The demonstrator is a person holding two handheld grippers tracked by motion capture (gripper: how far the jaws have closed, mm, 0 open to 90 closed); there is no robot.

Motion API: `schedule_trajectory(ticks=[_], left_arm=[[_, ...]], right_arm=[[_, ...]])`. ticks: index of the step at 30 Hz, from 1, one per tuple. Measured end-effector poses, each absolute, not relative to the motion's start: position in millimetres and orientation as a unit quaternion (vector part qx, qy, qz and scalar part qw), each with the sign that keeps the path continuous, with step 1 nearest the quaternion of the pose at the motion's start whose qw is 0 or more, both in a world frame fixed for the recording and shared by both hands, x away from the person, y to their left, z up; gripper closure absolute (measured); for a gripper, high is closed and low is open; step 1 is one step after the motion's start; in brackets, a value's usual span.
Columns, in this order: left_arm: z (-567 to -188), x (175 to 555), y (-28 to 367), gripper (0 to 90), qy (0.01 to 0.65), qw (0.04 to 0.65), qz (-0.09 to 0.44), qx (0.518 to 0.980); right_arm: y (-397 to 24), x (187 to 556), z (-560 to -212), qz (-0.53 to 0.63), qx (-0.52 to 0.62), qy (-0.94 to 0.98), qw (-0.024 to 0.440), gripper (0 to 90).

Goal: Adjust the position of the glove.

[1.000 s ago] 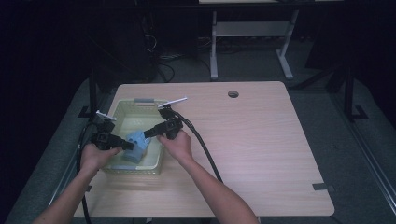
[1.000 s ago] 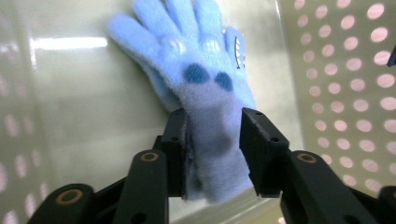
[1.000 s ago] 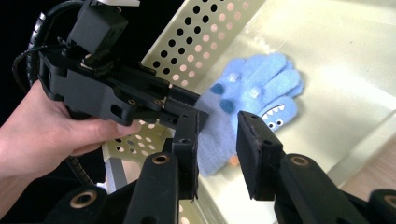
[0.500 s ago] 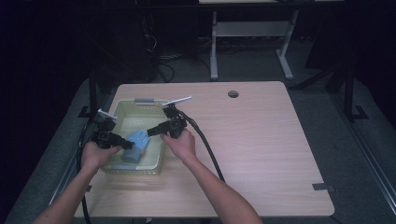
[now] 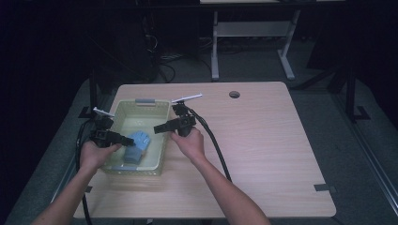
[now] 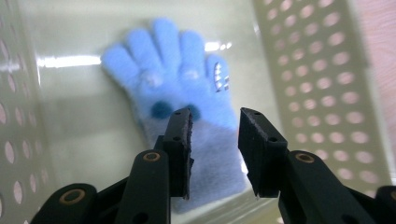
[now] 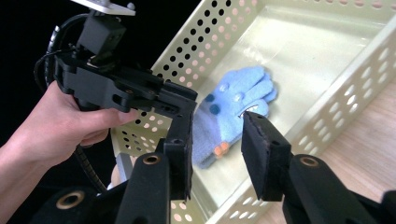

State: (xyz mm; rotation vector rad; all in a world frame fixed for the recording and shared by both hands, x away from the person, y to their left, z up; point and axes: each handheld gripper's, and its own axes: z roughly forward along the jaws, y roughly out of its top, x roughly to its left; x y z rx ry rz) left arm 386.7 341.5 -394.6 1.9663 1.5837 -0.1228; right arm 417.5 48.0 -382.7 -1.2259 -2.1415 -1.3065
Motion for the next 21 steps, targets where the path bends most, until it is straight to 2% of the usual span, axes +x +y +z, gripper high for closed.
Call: schedule_trajectory(ticks=[7, 21], left_arm=[[-385.6, 379.1, 338.0, 61.8, 0.582, 0.352, -0.060, 0.731], [-375.2, 373.5, 322.8, 53.6, 0.551, 0.404, -0.067, 0.727]], right_arm=[[33.4, 418.4, -378.3, -0.466, -0.435, -0.752, 0.165, 60.3], [-1.2, 420.2, -377.8, -0.483, -0.451, -0.732, 0.165, 54.3]])
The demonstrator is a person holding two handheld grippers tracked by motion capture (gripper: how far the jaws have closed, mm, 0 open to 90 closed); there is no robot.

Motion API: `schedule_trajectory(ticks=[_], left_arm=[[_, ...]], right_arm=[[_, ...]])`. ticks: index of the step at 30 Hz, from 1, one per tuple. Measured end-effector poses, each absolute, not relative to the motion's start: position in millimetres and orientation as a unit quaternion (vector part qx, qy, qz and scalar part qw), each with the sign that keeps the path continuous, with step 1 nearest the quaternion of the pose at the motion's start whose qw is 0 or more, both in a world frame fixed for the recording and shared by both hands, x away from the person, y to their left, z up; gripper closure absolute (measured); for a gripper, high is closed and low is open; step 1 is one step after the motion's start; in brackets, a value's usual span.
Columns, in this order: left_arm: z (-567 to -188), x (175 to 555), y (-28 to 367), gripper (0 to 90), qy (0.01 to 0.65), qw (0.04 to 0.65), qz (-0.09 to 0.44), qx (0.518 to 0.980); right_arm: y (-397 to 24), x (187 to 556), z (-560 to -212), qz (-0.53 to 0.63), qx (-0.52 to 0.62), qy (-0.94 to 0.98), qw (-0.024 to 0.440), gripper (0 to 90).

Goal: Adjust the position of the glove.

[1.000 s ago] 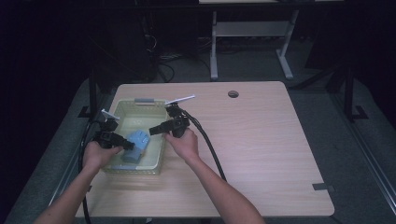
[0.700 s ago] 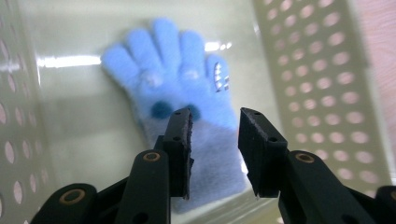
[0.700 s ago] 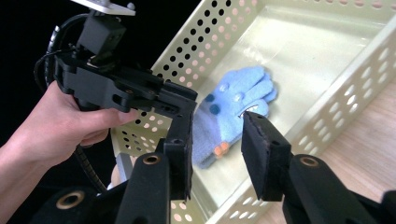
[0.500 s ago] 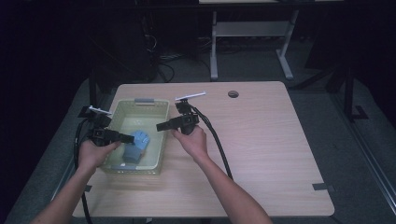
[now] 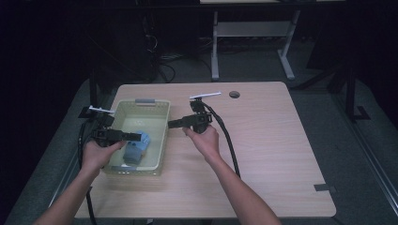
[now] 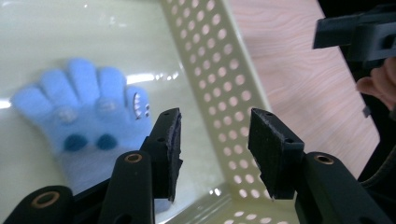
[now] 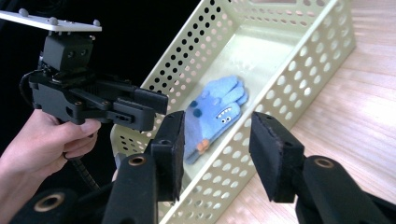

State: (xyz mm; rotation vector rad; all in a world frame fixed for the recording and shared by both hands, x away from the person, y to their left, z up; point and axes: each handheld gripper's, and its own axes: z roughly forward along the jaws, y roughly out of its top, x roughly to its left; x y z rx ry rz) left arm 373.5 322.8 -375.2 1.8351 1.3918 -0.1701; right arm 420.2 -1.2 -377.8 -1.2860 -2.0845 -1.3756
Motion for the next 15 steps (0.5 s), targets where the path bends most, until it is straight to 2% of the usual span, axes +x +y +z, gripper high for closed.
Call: schedule_trajectory(ticks=[15], left_arm=[[-364.6, 368.6, 303.2, 48.2, 0.530, 0.417, -0.061, 0.736]], right_arm=[[-40.2, 418.8, -378.5, -0.498, -0.466, -0.713, 0.163, 48.4]])
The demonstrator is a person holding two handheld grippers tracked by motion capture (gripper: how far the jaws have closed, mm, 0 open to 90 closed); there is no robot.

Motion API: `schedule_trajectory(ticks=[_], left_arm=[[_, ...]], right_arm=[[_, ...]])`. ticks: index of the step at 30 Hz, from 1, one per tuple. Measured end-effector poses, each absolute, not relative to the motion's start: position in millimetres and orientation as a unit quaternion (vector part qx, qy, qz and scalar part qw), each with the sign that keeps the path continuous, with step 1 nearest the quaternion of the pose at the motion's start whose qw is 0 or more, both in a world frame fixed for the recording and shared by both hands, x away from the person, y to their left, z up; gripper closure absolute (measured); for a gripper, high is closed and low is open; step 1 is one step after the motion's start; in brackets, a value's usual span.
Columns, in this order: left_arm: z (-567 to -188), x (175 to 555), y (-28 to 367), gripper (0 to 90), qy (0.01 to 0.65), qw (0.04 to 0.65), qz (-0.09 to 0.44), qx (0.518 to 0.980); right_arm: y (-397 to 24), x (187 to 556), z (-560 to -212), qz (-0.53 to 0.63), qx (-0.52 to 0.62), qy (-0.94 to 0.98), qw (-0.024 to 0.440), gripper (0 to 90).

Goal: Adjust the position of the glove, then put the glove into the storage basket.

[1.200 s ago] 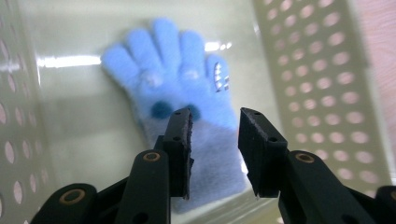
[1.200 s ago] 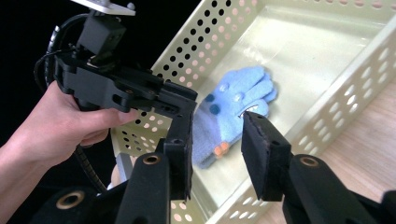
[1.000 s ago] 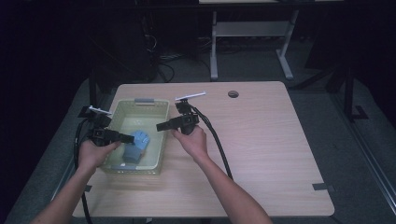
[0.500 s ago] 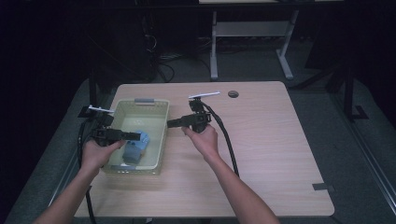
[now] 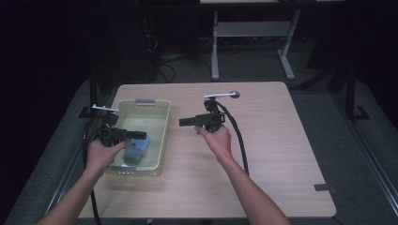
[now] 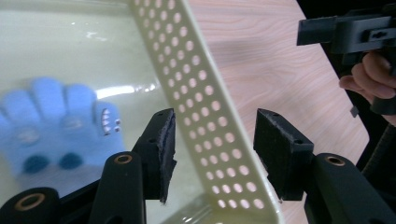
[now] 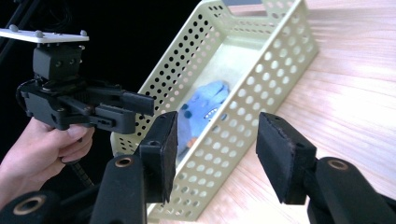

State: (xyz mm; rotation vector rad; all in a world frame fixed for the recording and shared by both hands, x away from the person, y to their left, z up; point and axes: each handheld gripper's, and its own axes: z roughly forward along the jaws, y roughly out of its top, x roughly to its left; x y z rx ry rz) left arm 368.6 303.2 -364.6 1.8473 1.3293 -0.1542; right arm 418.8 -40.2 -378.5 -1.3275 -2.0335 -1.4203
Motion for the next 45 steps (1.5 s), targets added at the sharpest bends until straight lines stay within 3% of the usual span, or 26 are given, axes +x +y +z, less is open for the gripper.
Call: schedule_trajectory(ticks=[45], left_arm=[[-360.6, 367.2, 200.9, 40.2, 0.458, 0.443, -0.092, 0.765]], right_arm=[[-165.8, 388.9, -390.4, -0.507, -0.536, -0.663, 0.124, 42.6]])
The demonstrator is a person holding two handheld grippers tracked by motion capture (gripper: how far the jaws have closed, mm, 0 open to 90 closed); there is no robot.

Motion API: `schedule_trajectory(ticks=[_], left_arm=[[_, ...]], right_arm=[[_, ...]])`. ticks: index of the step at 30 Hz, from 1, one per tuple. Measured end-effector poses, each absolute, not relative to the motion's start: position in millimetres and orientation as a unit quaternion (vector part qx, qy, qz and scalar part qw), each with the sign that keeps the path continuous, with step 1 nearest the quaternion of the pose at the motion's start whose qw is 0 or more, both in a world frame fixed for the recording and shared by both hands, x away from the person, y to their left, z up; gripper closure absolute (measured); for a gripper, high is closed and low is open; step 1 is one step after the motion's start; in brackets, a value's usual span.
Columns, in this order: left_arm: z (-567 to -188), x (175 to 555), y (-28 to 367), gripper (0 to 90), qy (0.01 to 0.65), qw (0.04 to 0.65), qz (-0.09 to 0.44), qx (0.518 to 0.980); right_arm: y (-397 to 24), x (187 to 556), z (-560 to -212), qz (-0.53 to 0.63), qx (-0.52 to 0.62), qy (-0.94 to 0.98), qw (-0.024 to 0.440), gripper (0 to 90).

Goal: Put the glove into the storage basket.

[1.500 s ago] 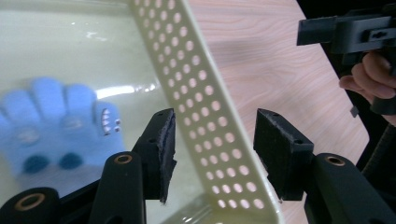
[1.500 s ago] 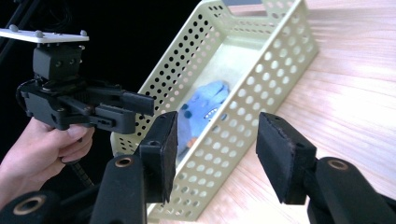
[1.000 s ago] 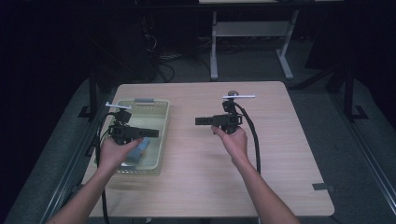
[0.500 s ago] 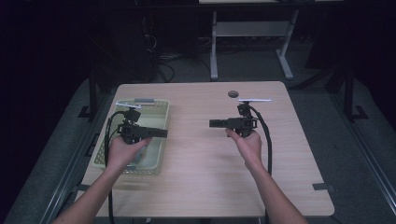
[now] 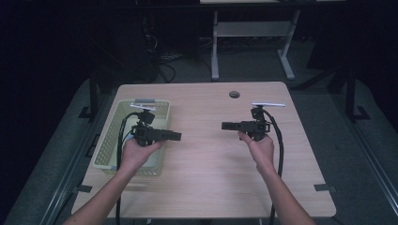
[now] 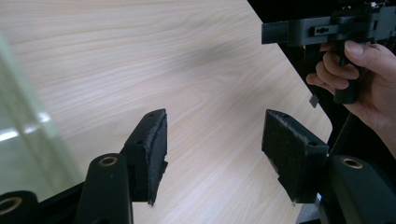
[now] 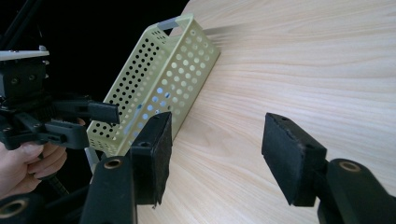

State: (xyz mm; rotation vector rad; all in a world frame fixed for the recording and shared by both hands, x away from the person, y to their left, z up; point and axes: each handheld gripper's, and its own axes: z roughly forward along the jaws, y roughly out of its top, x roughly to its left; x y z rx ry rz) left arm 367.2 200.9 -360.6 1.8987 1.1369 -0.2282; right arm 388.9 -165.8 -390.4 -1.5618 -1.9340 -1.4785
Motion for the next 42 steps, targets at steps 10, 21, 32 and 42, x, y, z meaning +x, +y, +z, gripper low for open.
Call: schedule_trajectory(ticks=[10, 21, 32, 42], left_arm=[[-366.1, 364.3, 175.5, 36.9, 0.441, 0.441, -0.103, 0.774], [-374.6, 360.7, 155.5, 33.5, 0.431, 0.447, -0.111, 0.776], [-385.4, 352.4, 141.6, 32.1, 0.422, 0.455, -0.115, 0.775], [-394.9, 338.9, 128.5, 30.4, 0.406, 0.459, -0.111, 0.782]], right_arm=[[-190.0, 381.6, -394.9, -0.508, -0.549, -0.653, 0.116, 40.3], [-213.3, 374.8, -404.8, -0.501, -0.562, -0.648, 0.113, 39.2], [-229.9, 366.2, -417.5, -0.491, -0.569, -0.650, 0.113, 38.4], [-243.5, 351.8, -431.6, -0.489, -0.575, -0.646, 0.118, 37.1]])
